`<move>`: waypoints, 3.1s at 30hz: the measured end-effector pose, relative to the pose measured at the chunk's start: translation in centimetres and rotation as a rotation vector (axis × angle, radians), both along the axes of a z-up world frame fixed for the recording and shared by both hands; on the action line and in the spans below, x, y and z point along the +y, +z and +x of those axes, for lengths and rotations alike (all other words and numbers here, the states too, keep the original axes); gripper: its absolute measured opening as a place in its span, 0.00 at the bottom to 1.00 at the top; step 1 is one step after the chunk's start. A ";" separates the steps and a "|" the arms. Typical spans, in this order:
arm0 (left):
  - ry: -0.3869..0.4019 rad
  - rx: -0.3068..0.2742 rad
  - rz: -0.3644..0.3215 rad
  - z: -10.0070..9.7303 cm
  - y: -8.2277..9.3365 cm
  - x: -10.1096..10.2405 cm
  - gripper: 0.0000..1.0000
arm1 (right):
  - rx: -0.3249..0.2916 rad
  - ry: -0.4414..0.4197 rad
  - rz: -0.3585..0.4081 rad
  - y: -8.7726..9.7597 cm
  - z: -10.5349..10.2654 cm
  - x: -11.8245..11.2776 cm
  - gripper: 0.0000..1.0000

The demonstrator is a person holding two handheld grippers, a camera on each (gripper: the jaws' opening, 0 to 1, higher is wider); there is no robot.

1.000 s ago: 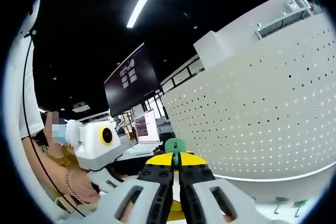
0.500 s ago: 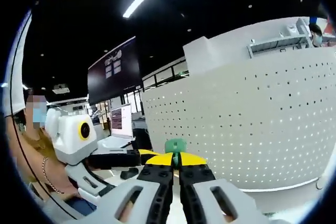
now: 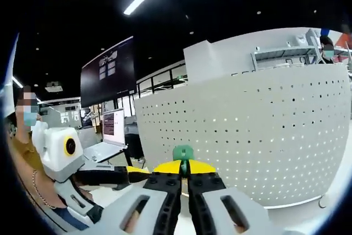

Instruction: Insert the hook assembly into the mounting plate slot until the hook locks in place.

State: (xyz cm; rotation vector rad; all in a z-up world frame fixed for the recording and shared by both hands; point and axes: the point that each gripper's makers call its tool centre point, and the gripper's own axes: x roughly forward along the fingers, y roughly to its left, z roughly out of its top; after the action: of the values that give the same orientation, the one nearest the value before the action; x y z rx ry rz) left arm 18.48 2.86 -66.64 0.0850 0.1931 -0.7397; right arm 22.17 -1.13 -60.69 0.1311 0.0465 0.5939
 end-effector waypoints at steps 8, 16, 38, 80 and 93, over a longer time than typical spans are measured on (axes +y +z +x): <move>0.025 -0.007 -0.007 -0.1 -0.3 0.8 0.81 | -0.019 -0.055 0.006 1.4 1.8 -0.4 0.00; 0.029 -0.022 -0.005 -0.4 -0.3 1.2 0.81 | -0.056 -0.091 0.008 2.9 3.5 -0.2 0.00; 0.004 -0.043 -0.037 -1.1 0.0 1.1 0.80 | -0.116 -0.194 0.012 5.6 7.1 -1.5 0.00; 0.011 -0.023 -0.091 -1.9 -0.8 1.3 0.77 | -0.165 -0.267 0.026 7.0 12.7 -1.5 0.01; 0.015 -0.013 -0.068 -1.9 -1.1 1.5 0.77 | -0.138 -0.254 0.034 5.9 13.9 -1.1 0.01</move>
State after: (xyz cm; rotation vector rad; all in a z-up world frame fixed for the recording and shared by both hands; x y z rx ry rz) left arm 16.59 4.38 -67.72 0.0236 0.1557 -0.7302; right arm 36.02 -2.27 -54.83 0.1259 -0.1130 0.3491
